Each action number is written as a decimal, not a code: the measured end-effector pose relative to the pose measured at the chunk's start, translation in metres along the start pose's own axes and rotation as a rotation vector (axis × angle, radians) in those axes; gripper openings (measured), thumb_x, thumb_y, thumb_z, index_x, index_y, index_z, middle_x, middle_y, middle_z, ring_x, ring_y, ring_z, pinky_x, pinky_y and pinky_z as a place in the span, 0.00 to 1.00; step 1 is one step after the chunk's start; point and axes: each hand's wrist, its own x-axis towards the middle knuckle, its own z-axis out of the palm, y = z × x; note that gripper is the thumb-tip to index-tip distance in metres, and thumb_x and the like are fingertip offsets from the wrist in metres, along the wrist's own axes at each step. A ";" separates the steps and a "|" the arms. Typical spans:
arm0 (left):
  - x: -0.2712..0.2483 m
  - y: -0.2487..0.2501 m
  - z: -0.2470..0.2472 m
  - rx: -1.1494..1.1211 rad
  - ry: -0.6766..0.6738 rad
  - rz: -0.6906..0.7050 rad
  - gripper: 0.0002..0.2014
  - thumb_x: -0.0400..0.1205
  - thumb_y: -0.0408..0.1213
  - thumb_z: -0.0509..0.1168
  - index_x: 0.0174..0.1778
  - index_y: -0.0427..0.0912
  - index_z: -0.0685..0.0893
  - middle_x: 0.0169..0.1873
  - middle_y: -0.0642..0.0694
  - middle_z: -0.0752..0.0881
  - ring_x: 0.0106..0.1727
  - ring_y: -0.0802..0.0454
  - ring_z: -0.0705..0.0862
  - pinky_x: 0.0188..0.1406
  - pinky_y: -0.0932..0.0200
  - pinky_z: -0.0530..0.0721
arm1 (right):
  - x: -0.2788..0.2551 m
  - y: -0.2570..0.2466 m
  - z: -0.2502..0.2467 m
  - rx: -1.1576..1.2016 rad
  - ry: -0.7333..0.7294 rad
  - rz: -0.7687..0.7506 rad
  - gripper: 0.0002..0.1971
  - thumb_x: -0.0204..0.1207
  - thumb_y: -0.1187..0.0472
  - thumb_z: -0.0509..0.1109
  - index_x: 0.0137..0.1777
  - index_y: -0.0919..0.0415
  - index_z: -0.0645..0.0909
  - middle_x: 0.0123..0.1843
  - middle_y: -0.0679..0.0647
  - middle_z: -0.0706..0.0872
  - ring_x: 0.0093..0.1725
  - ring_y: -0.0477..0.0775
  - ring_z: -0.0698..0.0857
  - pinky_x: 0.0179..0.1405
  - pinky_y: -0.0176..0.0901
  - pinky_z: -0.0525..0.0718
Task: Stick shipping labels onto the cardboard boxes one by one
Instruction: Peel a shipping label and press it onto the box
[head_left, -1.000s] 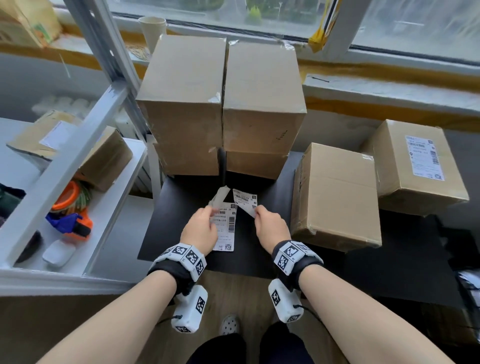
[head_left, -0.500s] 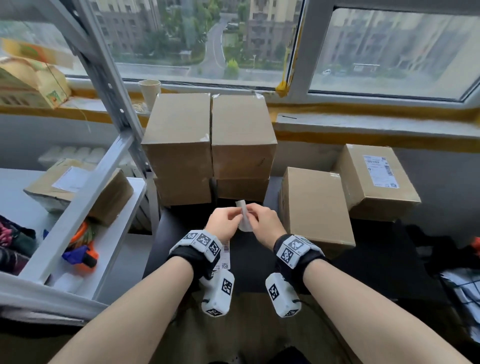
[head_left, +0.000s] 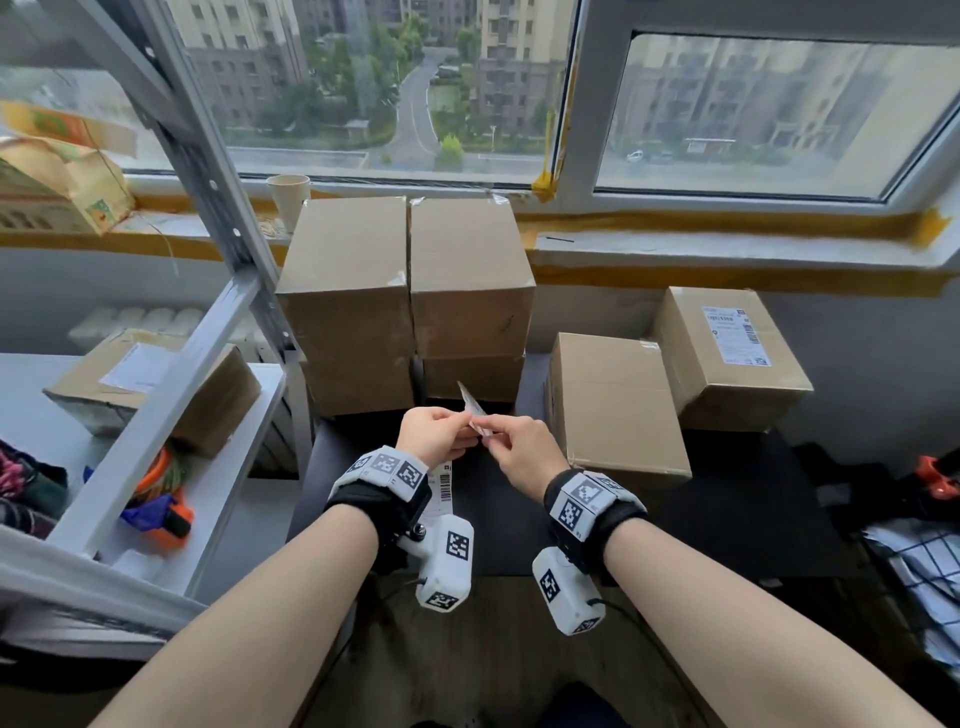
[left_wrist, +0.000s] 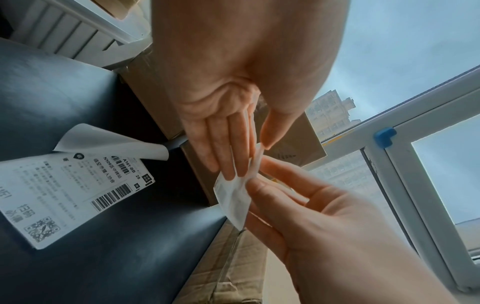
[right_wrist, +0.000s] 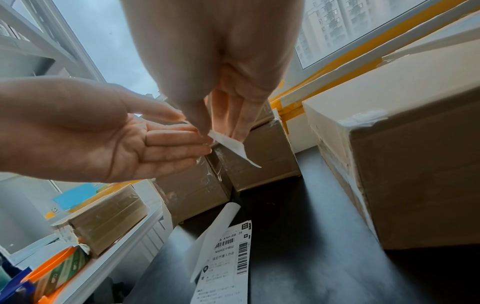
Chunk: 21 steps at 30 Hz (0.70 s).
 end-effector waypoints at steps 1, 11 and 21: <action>0.000 0.000 0.000 0.000 0.001 -0.003 0.08 0.83 0.31 0.62 0.43 0.31 0.84 0.47 0.31 0.88 0.50 0.39 0.88 0.59 0.49 0.84 | 0.000 0.000 0.000 0.014 -0.004 0.005 0.17 0.80 0.63 0.64 0.66 0.53 0.82 0.60 0.56 0.88 0.57 0.56 0.86 0.63 0.47 0.82; -0.005 -0.005 0.003 -0.034 -0.023 -0.040 0.06 0.82 0.34 0.64 0.40 0.37 0.83 0.38 0.40 0.87 0.39 0.49 0.87 0.48 0.59 0.83 | 0.003 0.006 0.002 0.358 0.045 0.054 0.10 0.75 0.61 0.73 0.56 0.58 0.88 0.52 0.55 0.91 0.53 0.48 0.88 0.61 0.47 0.85; -0.006 -0.010 0.005 -0.003 -0.062 -0.034 0.09 0.82 0.39 0.66 0.38 0.39 0.84 0.39 0.43 0.88 0.42 0.49 0.86 0.54 0.52 0.83 | 0.004 0.019 0.003 0.365 0.047 0.109 0.09 0.76 0.61 0.72 0.54 0.60 0.89 0.51 0.56 0.91 0.55 0.51 0.88 0.64 0.50 0.83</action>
